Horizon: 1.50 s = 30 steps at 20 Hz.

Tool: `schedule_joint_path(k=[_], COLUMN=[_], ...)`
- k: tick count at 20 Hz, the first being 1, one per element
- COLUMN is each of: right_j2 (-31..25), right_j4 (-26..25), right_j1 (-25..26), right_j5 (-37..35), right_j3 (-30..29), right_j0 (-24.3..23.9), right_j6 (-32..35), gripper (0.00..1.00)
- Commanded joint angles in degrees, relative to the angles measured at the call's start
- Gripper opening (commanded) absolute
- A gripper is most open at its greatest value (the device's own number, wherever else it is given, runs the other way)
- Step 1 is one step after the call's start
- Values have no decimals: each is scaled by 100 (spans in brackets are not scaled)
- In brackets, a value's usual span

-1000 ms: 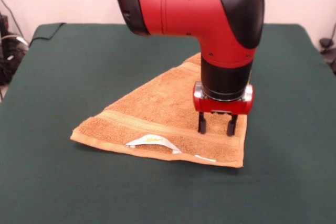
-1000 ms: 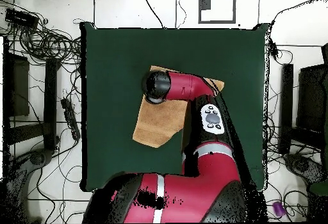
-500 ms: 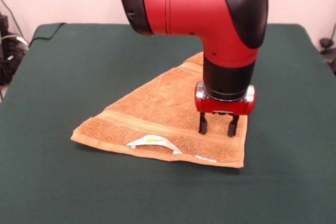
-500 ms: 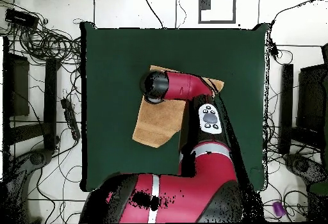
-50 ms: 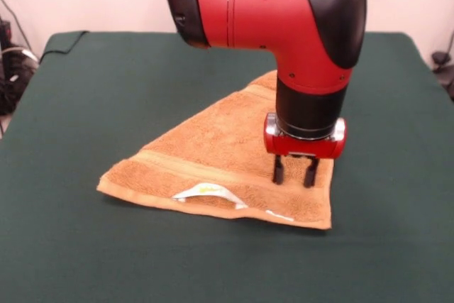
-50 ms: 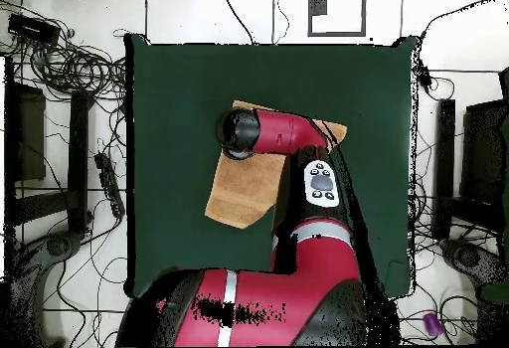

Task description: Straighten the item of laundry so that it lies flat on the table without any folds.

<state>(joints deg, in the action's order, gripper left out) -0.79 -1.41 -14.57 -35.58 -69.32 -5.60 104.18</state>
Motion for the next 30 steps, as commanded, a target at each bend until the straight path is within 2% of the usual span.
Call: schedule_joint_path(k=[1,15,30], right_j2=[-434,-367,-731], right_j4=[152,462,1768], right_j1=[1084,1095,858], right_j5=[863,768,1135], right_j3=[-145,-29,-552], right_j0=[254,375,563], right_j6=[1164,1298,2128], gripper=[0,0,0])
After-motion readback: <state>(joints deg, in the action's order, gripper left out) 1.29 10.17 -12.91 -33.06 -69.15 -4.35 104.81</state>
